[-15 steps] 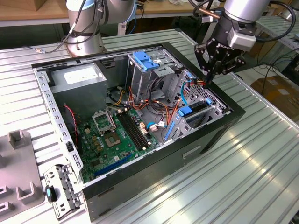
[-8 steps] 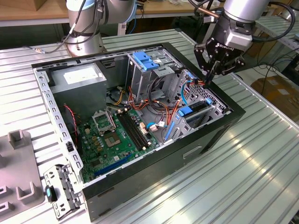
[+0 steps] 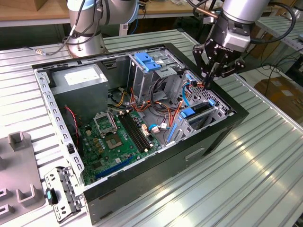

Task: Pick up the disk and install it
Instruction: 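Insert the first disk wire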

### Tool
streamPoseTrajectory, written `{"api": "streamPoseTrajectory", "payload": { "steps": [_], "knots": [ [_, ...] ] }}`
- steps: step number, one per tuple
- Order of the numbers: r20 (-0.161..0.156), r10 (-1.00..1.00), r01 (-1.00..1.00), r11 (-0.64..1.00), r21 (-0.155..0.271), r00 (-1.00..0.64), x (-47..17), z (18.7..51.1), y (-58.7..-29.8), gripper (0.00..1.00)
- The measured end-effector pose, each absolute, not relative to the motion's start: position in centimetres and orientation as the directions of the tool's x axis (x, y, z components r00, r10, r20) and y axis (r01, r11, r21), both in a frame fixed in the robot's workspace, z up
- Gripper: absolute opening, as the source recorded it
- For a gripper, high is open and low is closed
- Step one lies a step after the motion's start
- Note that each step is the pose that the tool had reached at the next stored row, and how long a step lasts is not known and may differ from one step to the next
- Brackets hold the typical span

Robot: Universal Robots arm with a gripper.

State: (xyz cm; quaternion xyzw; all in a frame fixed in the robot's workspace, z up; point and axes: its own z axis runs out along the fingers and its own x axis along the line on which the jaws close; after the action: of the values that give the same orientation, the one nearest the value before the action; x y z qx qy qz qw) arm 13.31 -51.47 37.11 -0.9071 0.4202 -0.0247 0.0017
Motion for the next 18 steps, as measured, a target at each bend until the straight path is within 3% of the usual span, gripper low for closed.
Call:
{"api": "streamPoseTrajectory", "payload": {
  "steps": [18],
  "knots": [
    [0.043,-0.946,-0.946,-0.323,-0.024,0.321,13.3,36.89,-51.46,0.16]
  ]
}}
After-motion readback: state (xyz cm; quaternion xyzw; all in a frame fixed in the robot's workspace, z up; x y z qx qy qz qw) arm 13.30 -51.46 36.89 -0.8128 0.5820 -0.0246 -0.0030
